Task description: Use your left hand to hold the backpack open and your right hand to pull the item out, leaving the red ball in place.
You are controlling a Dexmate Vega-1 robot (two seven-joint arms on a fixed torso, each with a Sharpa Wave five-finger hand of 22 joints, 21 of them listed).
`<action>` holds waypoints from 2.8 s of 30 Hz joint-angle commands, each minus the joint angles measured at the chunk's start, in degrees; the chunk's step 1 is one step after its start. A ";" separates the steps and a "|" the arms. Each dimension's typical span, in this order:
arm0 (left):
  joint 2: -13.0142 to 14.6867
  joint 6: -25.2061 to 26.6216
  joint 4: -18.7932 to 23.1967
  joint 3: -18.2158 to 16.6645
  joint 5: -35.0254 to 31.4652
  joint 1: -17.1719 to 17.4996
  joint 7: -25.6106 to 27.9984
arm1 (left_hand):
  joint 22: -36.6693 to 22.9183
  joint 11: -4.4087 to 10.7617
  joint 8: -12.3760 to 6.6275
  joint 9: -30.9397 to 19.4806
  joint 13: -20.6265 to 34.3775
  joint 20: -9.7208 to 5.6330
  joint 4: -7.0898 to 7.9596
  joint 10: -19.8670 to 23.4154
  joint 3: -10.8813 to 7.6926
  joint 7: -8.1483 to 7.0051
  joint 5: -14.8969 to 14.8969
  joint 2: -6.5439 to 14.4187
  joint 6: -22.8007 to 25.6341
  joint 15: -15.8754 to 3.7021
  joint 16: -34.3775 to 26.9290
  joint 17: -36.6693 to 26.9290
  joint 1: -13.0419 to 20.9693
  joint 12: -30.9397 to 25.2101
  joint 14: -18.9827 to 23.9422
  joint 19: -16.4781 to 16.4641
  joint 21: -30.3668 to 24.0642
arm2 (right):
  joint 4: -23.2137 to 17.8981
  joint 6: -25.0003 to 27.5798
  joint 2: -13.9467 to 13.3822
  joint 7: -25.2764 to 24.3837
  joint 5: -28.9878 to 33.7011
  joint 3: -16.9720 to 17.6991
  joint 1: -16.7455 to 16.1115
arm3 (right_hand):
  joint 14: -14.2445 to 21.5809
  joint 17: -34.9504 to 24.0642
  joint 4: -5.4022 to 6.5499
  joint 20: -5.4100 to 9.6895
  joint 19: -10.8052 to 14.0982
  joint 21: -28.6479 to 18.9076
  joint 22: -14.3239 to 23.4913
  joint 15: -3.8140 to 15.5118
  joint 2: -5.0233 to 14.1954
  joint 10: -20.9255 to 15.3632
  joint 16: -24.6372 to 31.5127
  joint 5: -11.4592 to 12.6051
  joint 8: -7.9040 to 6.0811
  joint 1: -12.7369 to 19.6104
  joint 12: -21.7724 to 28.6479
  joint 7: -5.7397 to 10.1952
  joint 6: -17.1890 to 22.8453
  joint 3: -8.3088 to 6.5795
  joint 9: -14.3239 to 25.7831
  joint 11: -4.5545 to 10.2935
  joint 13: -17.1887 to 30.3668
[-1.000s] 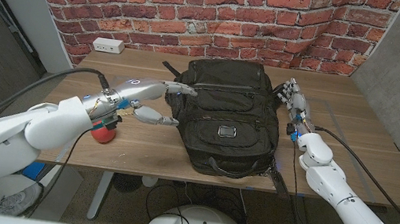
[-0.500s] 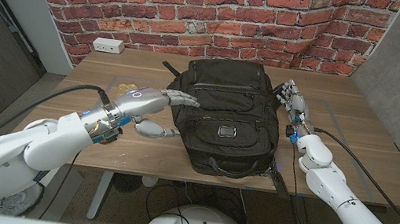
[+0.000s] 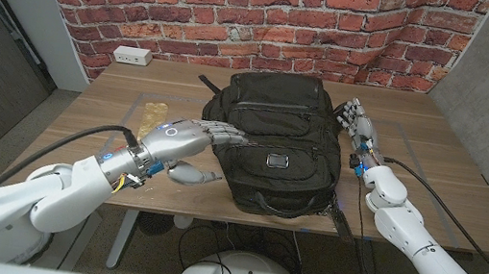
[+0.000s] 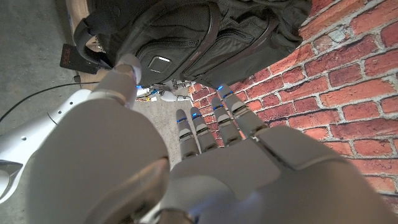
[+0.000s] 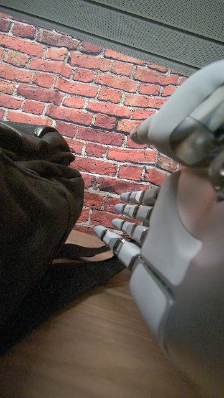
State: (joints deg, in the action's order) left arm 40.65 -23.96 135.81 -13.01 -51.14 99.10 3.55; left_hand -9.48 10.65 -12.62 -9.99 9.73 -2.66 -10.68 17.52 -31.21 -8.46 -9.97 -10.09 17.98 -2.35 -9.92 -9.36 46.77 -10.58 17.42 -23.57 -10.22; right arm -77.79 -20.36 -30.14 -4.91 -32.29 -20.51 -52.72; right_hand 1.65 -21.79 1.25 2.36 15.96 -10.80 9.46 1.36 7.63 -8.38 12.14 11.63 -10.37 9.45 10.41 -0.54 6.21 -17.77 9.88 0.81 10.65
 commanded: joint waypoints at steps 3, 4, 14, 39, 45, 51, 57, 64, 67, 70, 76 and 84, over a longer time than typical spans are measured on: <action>-1.09 2.31 2.05 1.02 -11.76 3.35 4.87 | -0.09 0.20 -0.05 -0.14 0.28 -9.56 0.14 0.51 0.78 -0.19 -0.02 -0.05 0.41 -9.83 -0.20 -0.11 1.27 -0.21 0.53 0.15 -0.25 | 1.25 -0.90 0.19 0.71 -0.45 0.33 0.20 | 0.33 -0.04 -0.19 0.10 0.43 0.04 0.12 0.21 1.19 -0.20 0.27 -0.39 -0.25 0.22 0.57 -0.09 -0.24 -0.50 0.17 -0.16 0.18; -1.11 2.67 2.04 1.25 -12.50 3.51 5.42 | -0.09 0.28 -0.01 -0.14 0.28 -9.57 0.16 0.41 0.91 -0.19 -0.02 -0.04 0.34 -9.85 -0.17 -0.11 1.40 -0.16 0.51 0.20 -0.24 | 1.33 -0.89 0.20 0.70 -0.45 0.33 0.24 | 0.34 -0.03 -0.20 0.09 0.43 0.04 0.12 0.15 1.19 -0.20 0.28 -0.39 -0.25 0.23 0.57 -0.09 -0.24 -0.51 0.17 -0.17 0.18; 1.08 6.26 2.81 2.82 -17.04 4.37 5.30 | -0.10 0.16 0.41 -0.16 0.29 -9.59 0.27 -0.31 2.23 -0.09 -0.08 0.00 -0.63 -9.92 0.07 -0.11 2.56 0.15 -0.12 0.76 -0.12 | 2.36 -1.19 0.58 0.97 -0.68 0.30 0.55 | 0.31 0.00 -0.23 0.11 0.42 0.04 0.12 0.14 1.22 -0.25 0.34 -0.41 -0.24 0.13 0.60 -0.07 -0.31 -0.58 0.17 -0.05 0.17; 6.10 20.45 0.63 13.84 -25.40 2.67 11.76 | -0.16 0.33 0.17 -0.19 0.27 -9.42 0.56 0.35 4.72 -0.08 -0.18 0.82 -0.12 -9.76 -0.24 -0.11 5.37 -0.23 0.42 0.32 -0.57 | 5.46 -3.49 2.16 2.16 -1.26 0.18 1.52 | 0.30 0.08 -0.35 0.09 0.42 0.04 0.12 0.14 1.23 -0.24 0.49 -0.45 -0.26 -0.06 0.61 -0.09 -0.36 -0.75 0.17 -0.08 0.15; 7.59 24.13 -0.78 17.28 -26.48 1.91 14.55 | -0.17 0.33 -0.05 -0.20 0.27 -9.46 0.58 0.91 5.04 -0.09 -0.16 1.15 0.68 -9.82 -0.28 -0.11 6.13 -0.33 0.82 -0.04 -0.65 | 5.77 -3.95 2.08 2.50 -1.38 0.34 1.53 | 0.30 0.10 -0.36 0.13 0.47 0.03 0.12 0.16 1.21 -0.22 0.53 -0.46 -0.26 -0.13 0.60 -0.09 -0.38 -0.78 0.17 -0.07 0.15; 9.12 27.21 -2.34 21.20 -26.42 -0.04 16.87 | -0.13 0.23 -0.17 -0.20 0.28 -9.42 0.65 1.42 5.30 -0.11 -0.09 1.49 1.24 -9.84 -0.32 -0.12 6.75 -0.41 1.21 -0.38 -0.68 | 5.67 -4.15 1.81 2.76 -1.58 0.56 1.33 | 0.25 0.12 -0.39 0.10 0.47 0.02 0.12 0.23 1.19 -0.28 0.53 -0.46 -0.28 -0.16 0.63 -0.07 -0.36 -0.80 0.17 -0.08 0.15; 10.68 29.97 -3.55 24.58 -26.11 -1.86 18.75 | -0.11 0.05 -0.30 -0.22 0.28 -9.40 0.74 1.97 5.58 0.05 -0.08 1.84 1.94 -9.82 -0.40 -0.13 7.36 -0.46 1.75 -0.77 -0.72 | 5.63 -4.54 1.79 2.87 -1.73 0.71 1.07 | 0.29 0.13 -0.39 0.10 0.50 0.02 0.12 0.11 1.21 -0.25 0.58 -0.47 -0.29 -0.23 0.62 -0.10 -0.32 -0.84 0.17 -0.06 0.15; 11.64 33.13 -4.84 28.70 -26.04 -4.58 20.43 | -0.12 0.23 -0.42 -0.23 0.28 -9.43 0.84 2.60 5.90 -0.10 -0.12 2.19 2.66 -9.89 -0.40 -0.15 7.85 -0.52 2.15 -1.12 -0.75 | 5.21 -4.67 1.53 2.80 -1.87 0.96 0.52 | 0.28 0.15 -0.41 0.10 0.51 0.01 0.12 0.16 1.20 -0.28 0.62 -0.47 -0.30 -0.32 0.63 -0.14 -0.32 -0.88 0.17 -0.05 0.15; 12.01 34.34 -5.28 30.25 -25.90 -5.64 20.86 | -0.12 0.27 -0.46 -0.24 0.28 -9.44 0.89 2.74 6.03 -0.13 -0.14 2.33 2.90 -9.92 -0.39 -0.15 8.03 -0.50 2.27 -1.24 -0.76 | 5.21 -4.77 1.44 2.92 -2.04 1.07 0.29 | 0.27 0.17 -0.44 0.09 0.50 0.02 0.12 0.18 1.20 -0.29 0.62 -0.47 -0.29 -0.32 0.64 -0.14 -0.33 -0.91 0.17 -0.06 0.15; 12.25 35.31 -5.80 31.89 -25.77 -6.85 21.36 | -0.13 0.31 -0.50 -0.24 0.29 -9.45 0.92 2.99 6.15 -0.13 -0.16 2.45 3.16 -9.93 -0.39 -0.16 8.20 -0.53 2.39 -1.34 -0.76 | 5.19 -4.73 1.36 3.03 -2.14 1.11 0.16 | 0.27 0.19 -0.46 0.07 0.49 0.02 0.12 0.13 1.20 -0.27 0.64 -0.47 -0.29 -0.33 0.63 -0.11 -0.34 -0.94 0.17 -0.05 0.15; 12.79 36.88 -6.71 34.67 -25.11 -8.79 22.26 | -0.16 0.36 -0.70 -0.26 0.29 -9.42 0.99 3.91 6.53 -0.22 -0.25 2.90 4.28 -9.94 -0.42 -0.17 8.80 -0.62 2.90 -1.85 -0.83 | 5.25 -4.63 1.35 3.25 -2.32 1.10 0.06 | 0.25 0.22 -0.50 0.09 0.50 0.02 0.12 0.25 1.21 -0.28 0.66 -0.47 -0.30 -0.38 0.64 -0.13 -0.33 -1.00 0.17 -0.09 0.14; 13.23 38.72 -7.97 37.28 -24.10 -11.18 23.53 | -0.22 0.74 -0.98 -0.27 0.29 -9.38 1.10 5.65 7.29 -0.70 -0.40 3.66 6.34 -10.06 -0.52 -0.23 9.82 -0.72 4.16 -3.08 -1.06 | 5.26 -4.32 1.41 3.37 -2.27 0.93 0.38 | 0.25 0.25 -0.53 0.10 0.49 0.03 0.12 0.18 1.22 -0.26 0.69 -0.47 -0.28 -0.44 0.63 -0.17 -0.37 -1.06 0.17 -0.05 0.14</action>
State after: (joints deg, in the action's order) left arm 53.06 11.94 129.52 20.11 -76.33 91.22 25.30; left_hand -9.45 11.45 -13.11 -9.99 9.73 -2.55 -9.55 22.40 -24.24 -9.01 -9.97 -6.55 23.44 -2.35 -10.19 -9.49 55.90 -11.03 20.90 -25.94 -11.00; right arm -72.49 -24.97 -28.70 -1.81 -34.45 -19.52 -52.44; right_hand 1.65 -21.52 0.78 2.36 15.96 -10.80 9.46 1.36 7.63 -8.38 12.59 11.24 -10.37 9.45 10.85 -0.74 6.01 -18.25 9.88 0.81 10.67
